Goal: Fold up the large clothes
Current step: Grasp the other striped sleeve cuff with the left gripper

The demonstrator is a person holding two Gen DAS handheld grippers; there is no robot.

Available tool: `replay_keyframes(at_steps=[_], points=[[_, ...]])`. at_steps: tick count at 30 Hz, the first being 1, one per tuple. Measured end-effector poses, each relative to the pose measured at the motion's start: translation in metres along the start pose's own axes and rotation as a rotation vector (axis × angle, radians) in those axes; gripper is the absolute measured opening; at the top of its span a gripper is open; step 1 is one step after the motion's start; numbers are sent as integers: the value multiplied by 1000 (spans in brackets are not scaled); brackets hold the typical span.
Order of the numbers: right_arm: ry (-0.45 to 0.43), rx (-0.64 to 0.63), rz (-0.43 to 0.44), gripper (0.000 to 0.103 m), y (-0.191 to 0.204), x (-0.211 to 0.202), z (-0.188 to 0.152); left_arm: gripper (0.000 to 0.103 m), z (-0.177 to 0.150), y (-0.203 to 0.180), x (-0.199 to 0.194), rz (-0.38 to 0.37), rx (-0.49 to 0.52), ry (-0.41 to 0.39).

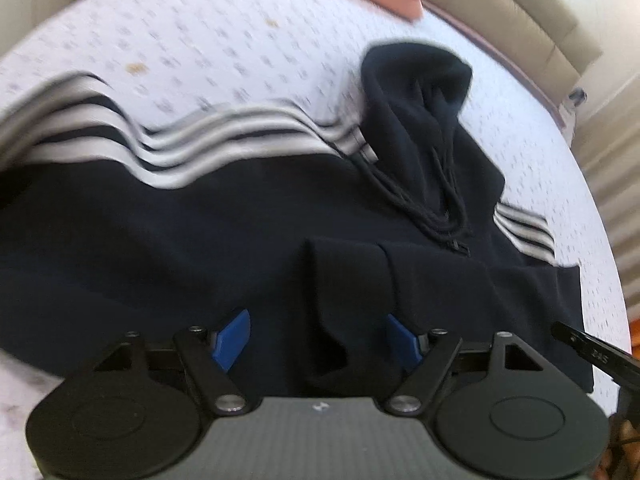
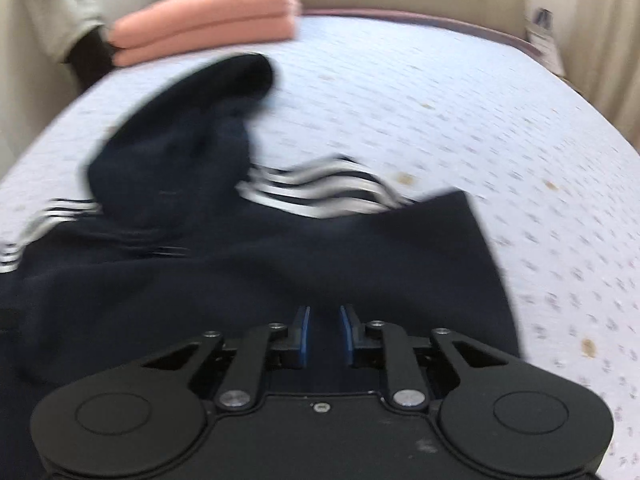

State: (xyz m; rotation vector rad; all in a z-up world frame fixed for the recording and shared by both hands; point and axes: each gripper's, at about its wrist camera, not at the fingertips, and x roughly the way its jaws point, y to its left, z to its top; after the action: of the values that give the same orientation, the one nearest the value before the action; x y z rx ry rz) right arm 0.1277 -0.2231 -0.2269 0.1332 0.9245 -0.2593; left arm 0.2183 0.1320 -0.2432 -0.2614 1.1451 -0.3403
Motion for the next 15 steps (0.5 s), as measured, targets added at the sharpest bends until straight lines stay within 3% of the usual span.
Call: replay_keyframes(at_steps=[2,3,4,5,7,8,12,15], points=[[34,11,-21,22,-3,15,-5,81,1,-11,7,22,32,-12],[47,23,-19,22,-4,20,-8,72,2,-15,9,25,43,-17],[43,20,-22,22,-3,22,-10,61,2,-20,11,25,57,-19],[30,1,-30,22,2,21,-12,36,4,-25,16,32,77,-11],[18,-24,-38,22,6,19,-13,16,4,-36,17,103,135,-33],[17,-20,-34,22,7,17,-13,10,5,-39,14,102,142,-45],[-3,35,1,22,-2,2,-5,3,19,-31,-24,10,81,-172],[-36,53,4,24,-4,-13,1,0,30,-16,-59,63,58,-279]])
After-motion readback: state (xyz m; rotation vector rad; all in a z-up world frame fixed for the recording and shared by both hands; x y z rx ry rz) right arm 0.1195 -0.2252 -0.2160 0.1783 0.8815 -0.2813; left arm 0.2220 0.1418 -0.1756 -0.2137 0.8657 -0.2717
